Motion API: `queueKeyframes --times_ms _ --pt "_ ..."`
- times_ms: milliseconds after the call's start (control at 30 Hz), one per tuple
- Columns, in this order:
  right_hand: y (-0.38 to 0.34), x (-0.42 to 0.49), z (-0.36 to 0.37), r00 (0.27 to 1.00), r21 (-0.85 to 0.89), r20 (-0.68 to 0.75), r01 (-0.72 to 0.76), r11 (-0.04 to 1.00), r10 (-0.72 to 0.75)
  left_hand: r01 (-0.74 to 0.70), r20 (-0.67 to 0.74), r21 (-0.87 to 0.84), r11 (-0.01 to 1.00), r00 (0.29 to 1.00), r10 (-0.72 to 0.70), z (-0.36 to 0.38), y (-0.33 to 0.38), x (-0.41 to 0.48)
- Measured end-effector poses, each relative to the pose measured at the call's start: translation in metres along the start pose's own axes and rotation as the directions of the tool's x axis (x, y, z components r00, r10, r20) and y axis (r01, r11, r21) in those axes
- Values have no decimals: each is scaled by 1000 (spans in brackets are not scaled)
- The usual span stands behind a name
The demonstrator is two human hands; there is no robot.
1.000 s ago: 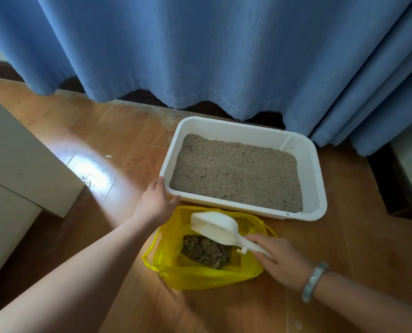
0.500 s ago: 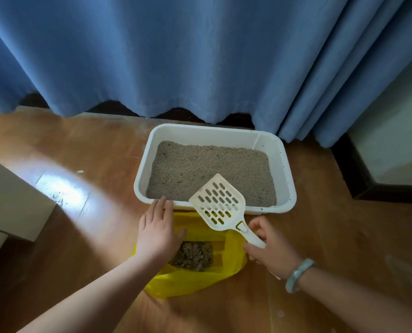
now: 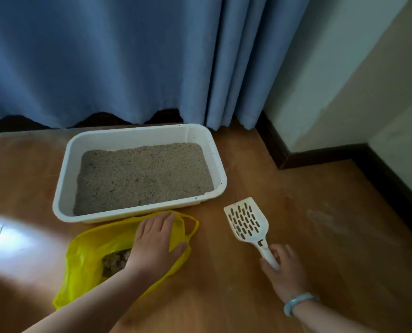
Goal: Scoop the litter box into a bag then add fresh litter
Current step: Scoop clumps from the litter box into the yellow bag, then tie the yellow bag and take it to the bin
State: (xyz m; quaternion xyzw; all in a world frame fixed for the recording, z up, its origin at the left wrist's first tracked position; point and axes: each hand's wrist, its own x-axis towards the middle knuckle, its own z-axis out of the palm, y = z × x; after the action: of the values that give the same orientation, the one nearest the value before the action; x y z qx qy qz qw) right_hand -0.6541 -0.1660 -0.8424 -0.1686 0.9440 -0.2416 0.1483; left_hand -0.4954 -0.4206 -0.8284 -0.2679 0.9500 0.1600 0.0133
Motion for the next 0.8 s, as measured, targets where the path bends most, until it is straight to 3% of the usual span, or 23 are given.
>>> queueKeyframes --times_ms 67,300,500,600,800 --pt "9 2 3 999 -4 6 -36 999 36 -19 9 -6 1000 1000 19 3 5 -1" --pt "9 22 19 994 -133 41 106 985 -101 -21 59 -27 999 998 22 -1 -1 -9" --pt "2 27 28 991 -175 124 71 982 -49 15 17 -71 997 1000 -14 -5 -15 -13" --pt "1 24 29 993 -102 118 28 994 -16 17 12 -69 997 1000 -16 -8 -17 -15" --pt "-37 19 27 990 140 -62 135 981 -128 30 17 -10 999 999 -30 -19 -33 -23"
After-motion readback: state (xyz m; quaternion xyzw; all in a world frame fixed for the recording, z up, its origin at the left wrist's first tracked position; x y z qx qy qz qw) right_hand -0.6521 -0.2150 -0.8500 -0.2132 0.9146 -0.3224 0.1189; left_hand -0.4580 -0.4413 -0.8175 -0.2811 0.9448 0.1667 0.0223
